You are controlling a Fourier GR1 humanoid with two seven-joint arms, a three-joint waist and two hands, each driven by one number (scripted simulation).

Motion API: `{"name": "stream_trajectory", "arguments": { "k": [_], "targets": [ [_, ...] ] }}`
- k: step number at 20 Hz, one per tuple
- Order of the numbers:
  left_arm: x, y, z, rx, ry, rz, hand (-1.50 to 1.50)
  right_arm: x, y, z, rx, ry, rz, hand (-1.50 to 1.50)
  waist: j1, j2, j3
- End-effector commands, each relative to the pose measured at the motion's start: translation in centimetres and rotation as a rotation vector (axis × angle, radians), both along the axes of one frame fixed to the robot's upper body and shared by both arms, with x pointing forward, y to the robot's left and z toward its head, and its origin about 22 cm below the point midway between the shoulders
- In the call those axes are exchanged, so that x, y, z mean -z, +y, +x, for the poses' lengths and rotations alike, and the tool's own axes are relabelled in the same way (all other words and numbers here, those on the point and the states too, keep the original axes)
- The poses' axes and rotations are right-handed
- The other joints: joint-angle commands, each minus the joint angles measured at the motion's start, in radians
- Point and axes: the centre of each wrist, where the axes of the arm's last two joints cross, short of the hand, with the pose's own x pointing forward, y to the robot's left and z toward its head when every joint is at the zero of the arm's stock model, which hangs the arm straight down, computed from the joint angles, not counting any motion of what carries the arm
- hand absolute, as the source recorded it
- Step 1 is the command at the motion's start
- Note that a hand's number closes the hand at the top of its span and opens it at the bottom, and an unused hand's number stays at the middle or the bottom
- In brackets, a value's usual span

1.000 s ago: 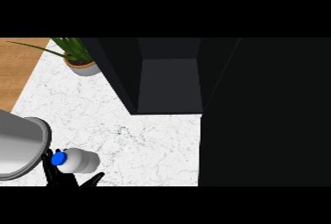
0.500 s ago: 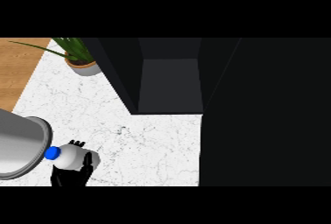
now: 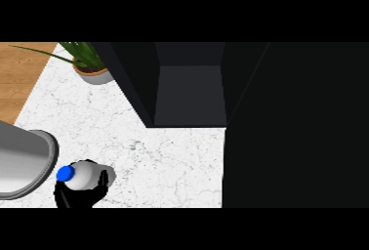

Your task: Pick up the bottled water, place it into the cabinet and close the cabinet

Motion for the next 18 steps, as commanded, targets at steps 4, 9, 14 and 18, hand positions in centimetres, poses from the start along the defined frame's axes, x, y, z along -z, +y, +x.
{"name": "stream_trajectory", "arguments": {
  "k": [4, 9, 14, 18],
  "targets": [
    [-1.0, -0.7, 3.1, 0.296, 0.042, 0.076, 1.50, -3.0, 0.8, 0.2, -0.042, -0.078, 0.012, -1.50, -0.017, 0.003, -0.001],
    [-3.6, -3.9, 6.7, 0.448, 0.021, 0.099, 1.50, -3.6, 0.9, 0.4, -0.046, -0.090, 0.000, -1.50, -0.004, 0.001, 0.000],
    [-6.7, -5.9, 7.6, 0.507, -0.027, 0.124, 1.50, -3.0, 1.1, 0.0, -0.006, -0.085, 0.002, -1.50, 0.003, -0.005, 0.001],
    [-10.1, -8.3, 8.3, 0.587, -0.017, 0.116, 1.50, -2.3, 0.7, 0.9, -0.013, -0.088, 0.008, -1.50, 0.012, -0.004, 0.002]
  ]
}}
